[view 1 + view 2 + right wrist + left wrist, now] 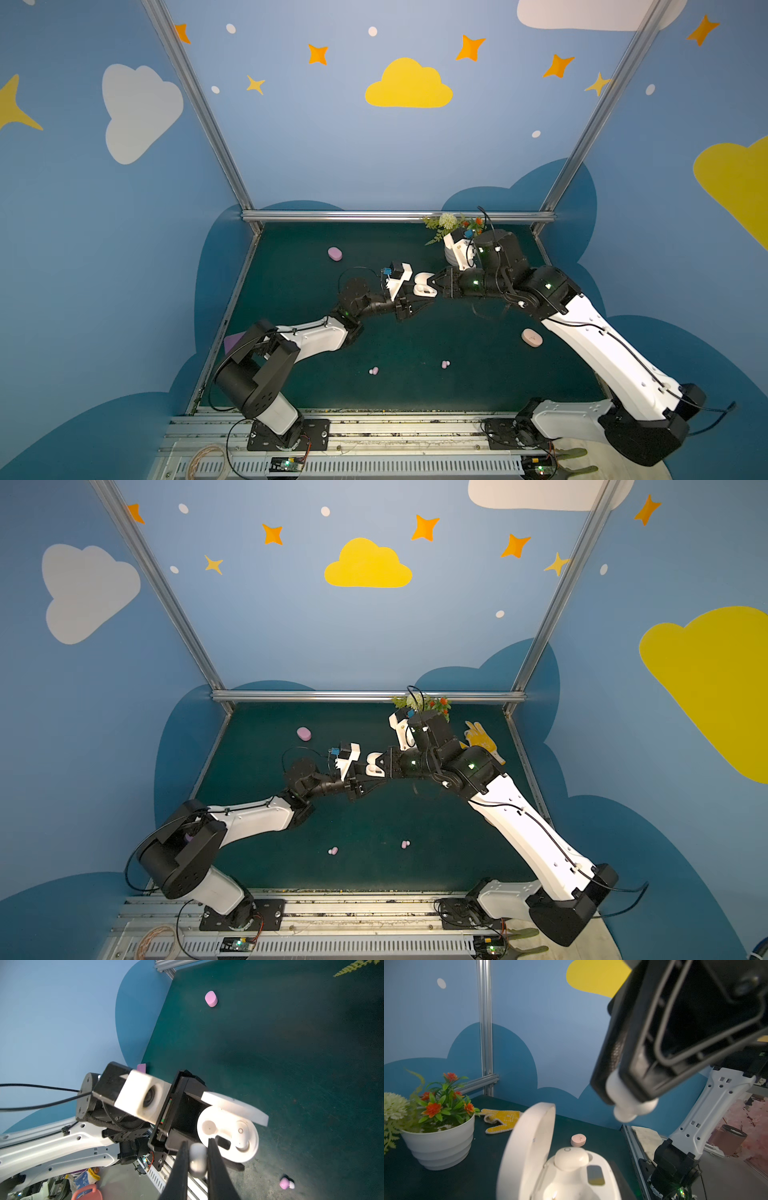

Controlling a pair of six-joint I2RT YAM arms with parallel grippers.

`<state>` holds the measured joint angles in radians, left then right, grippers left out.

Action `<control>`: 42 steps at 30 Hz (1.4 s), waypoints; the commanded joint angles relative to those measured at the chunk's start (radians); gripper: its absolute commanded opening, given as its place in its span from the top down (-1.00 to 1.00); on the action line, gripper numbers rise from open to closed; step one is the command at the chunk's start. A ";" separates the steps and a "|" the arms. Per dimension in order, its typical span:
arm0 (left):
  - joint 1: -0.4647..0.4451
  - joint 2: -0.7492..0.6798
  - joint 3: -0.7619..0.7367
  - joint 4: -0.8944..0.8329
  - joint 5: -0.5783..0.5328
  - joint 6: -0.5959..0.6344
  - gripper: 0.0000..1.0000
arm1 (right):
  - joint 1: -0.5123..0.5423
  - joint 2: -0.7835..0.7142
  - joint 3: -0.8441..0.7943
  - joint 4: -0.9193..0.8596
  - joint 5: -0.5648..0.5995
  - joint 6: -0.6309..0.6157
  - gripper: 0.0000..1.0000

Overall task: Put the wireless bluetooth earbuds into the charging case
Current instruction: 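Lower the earbud into the empty slot of the case held by the left gripper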

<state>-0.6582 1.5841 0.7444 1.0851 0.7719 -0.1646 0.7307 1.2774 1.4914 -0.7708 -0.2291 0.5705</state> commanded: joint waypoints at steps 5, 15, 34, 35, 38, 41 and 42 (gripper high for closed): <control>-0.016 -0.018 0.033 0.061 -0.013 0.031 0.66 | -0.016 -0.017 -0.057 0.110 -0.069 0.055 0.77; -0.015 -0.037 0.040 0.066 -0.023 0.032 0.66 | -0.016 -0.019 -0.107 0.163 -0.092 0.095 0.77; -0.017 -0.084 0.036 0.039 -0.040 0.054 0.66 | -0.019 -0.033 -0.120 0.126 -0.081 0.101 0.52; -0.016 -0.084 0.036 0.037 -0.041 0.054 0.66 | -0.020 -0.035 -0.119 0.117 -0.078 0.099 0.47; -0.016 -0.087 0.035 0.036 -0.045 0.057 0.67 | -0.021 -0.040 -0.115 0.101 -0.069 0.092 0.38; -0.017 -0.089 0.035 0.028 -0.047 0.060 0.67 | -0.020 -0.042 -0.111 0.090 -0.058 0.088 0.31; -0.017 -0.088 0.034 0.026 -0.049 0.062 0.67 | -0.020 -0.041 -0.107 0.087 -0.055 0.085 0.28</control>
<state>-0.6746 1.5333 0.7555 1.0828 0.7361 -0.1158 0.7151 1.2518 1.3796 -0.6228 -0.3069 0.6716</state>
